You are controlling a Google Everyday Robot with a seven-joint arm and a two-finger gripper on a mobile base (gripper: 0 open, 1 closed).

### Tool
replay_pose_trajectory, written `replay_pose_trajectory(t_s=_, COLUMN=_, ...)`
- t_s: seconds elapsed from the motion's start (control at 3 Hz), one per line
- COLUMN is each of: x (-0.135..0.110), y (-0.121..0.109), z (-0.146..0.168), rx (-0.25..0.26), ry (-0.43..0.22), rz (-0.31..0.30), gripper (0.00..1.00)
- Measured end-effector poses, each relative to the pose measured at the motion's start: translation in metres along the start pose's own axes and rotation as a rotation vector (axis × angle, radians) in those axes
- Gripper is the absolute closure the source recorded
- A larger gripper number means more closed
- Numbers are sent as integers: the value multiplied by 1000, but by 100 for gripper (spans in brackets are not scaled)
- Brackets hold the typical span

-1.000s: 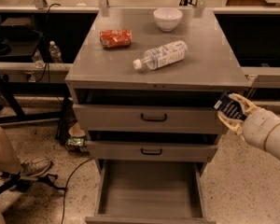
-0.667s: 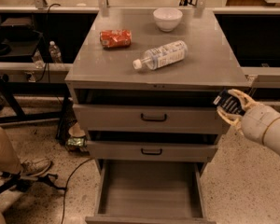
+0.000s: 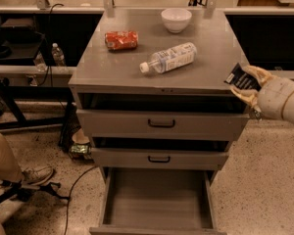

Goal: Pick rxbar blueberry from bottom drawer and place on counter

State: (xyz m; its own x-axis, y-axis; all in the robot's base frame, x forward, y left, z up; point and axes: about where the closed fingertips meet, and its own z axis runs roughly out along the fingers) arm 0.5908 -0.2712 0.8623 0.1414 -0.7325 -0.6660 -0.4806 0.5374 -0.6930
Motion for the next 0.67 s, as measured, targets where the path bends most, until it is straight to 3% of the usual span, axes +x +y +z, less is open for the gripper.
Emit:
replay_pose_trajectory(t_s=0.33, x=-18, y=-32, z=34, rx=-49, ry=-41, rz=85, gripper=100)
replay_pose_trajectory(t_s=0.67, x=-26, y=-39, z=65, rx=-107, ry=-45, rz=165, gripper=100)
